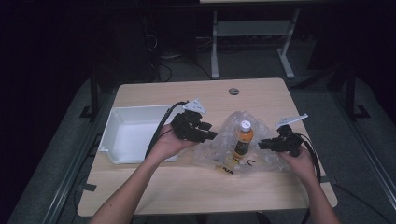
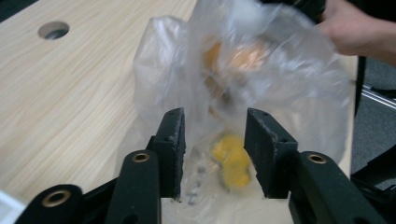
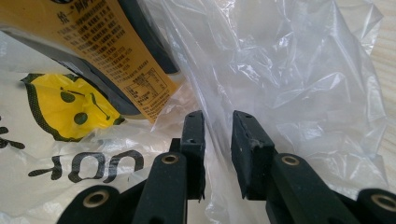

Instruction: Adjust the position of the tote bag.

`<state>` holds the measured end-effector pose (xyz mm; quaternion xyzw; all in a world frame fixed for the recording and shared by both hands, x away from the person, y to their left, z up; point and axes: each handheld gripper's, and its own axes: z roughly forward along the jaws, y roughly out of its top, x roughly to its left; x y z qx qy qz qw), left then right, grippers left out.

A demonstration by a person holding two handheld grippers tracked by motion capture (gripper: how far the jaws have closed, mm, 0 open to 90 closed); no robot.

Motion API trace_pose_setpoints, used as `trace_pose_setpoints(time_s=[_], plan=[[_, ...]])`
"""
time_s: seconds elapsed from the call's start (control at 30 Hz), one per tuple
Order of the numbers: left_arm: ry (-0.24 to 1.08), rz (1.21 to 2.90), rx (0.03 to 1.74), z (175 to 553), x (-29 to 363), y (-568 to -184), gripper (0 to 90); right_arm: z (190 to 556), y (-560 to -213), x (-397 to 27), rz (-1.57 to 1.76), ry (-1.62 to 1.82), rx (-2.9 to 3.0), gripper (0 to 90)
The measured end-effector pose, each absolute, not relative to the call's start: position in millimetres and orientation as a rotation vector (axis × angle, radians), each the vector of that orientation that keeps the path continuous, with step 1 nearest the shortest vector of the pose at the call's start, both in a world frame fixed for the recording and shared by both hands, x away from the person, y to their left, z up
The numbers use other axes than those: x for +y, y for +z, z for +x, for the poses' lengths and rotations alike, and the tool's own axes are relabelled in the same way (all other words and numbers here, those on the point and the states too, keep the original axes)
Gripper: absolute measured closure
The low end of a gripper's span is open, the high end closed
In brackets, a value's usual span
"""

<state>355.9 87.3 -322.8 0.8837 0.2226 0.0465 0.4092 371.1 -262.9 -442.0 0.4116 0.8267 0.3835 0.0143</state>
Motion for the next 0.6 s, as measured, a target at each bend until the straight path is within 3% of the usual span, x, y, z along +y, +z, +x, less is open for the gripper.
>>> trace_pose_setpoints(time_s=[0.6], plan=[[0.076, 2.193, 0.481, 365, 62, -286, 37.0, 373, -443, -260, 1.276, 1.179, 2.581, 74.5]])
